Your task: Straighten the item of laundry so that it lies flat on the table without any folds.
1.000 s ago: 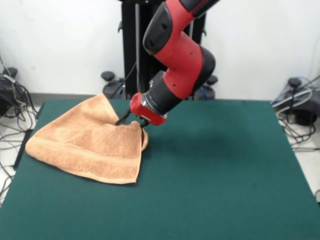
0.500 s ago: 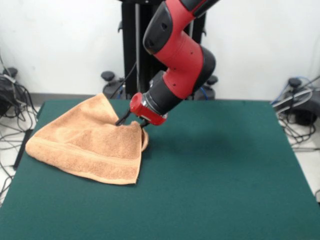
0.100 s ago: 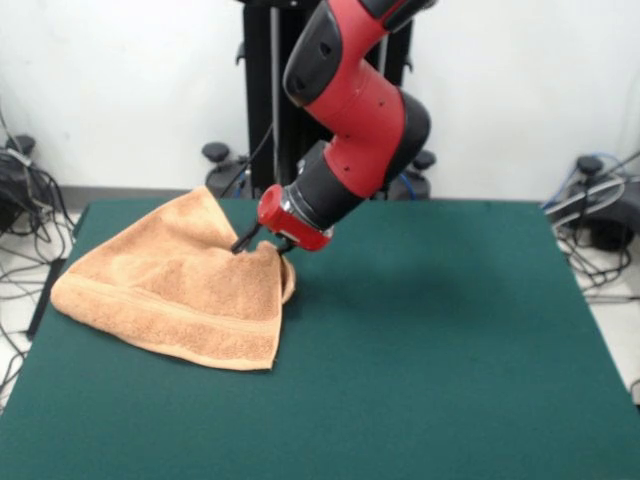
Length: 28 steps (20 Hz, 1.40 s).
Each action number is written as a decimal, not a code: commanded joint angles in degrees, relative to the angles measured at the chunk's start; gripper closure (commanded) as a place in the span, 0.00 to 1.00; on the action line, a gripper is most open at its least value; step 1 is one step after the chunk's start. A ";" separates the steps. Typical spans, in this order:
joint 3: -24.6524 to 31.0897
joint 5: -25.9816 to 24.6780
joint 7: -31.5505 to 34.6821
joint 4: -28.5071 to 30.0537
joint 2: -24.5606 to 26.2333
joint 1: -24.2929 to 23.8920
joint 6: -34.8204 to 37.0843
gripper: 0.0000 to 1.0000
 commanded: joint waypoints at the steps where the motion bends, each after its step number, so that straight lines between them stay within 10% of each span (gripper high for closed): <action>1: 8.08 0.23 9.25 -3.64 -1.55 -2.47 -0.78 1.00; 15: 8.34 0.05 8.75 -2.86 -2.70 -2.56 1.84 1.00; 28: 15.20 -4.74 6.62 6.36 -14.26 -5.59 7.70 1.00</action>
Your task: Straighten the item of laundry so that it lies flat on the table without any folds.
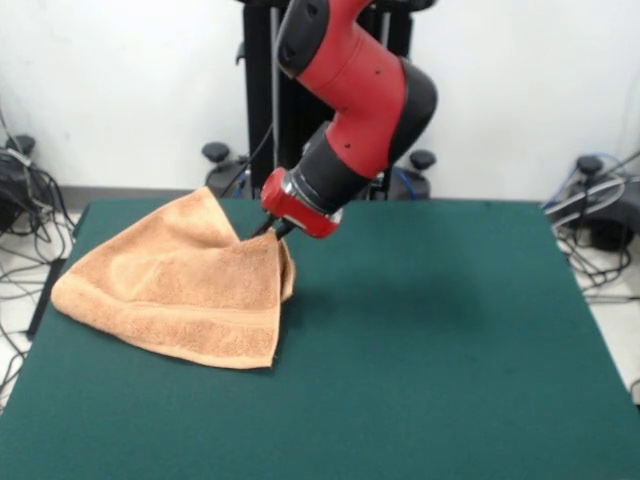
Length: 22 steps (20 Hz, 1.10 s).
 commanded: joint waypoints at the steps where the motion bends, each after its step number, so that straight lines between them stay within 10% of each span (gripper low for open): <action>1: 12.12 -3.18 6.36 2.85 -5.12 -3.12 5.87 1.00; 22: 12.61 -12.60 2.10 8.85 -27.28 -3.96 21.97 1.00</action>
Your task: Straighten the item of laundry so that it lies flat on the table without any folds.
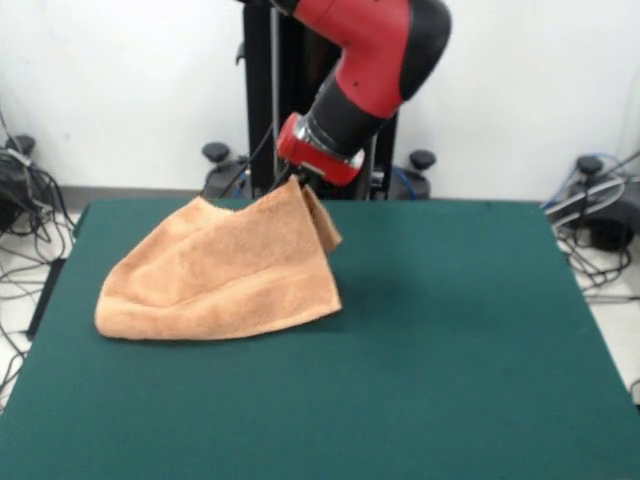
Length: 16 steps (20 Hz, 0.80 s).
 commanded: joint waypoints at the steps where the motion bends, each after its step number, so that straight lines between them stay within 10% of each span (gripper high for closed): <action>1: 6.37 -2.94 1.60 1.80 -12.51 0.96 13.24 1.00; 16: 7.98 -6.44 -10.65 -2.24 -38.47 -1.68 43.96 1.00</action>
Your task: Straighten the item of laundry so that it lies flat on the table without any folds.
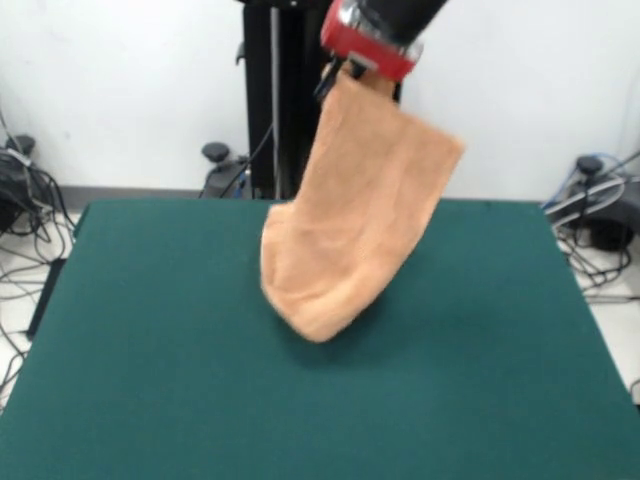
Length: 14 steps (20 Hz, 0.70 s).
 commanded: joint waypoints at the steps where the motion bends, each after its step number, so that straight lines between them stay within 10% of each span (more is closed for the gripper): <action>1: 8.41 -1.87 -11.51 -3.06 -17.12 -4.77 17.15 1.00; 14: 21.30 -6.17 -14.84 0.42 -16.21 -16.58 2.13 1.00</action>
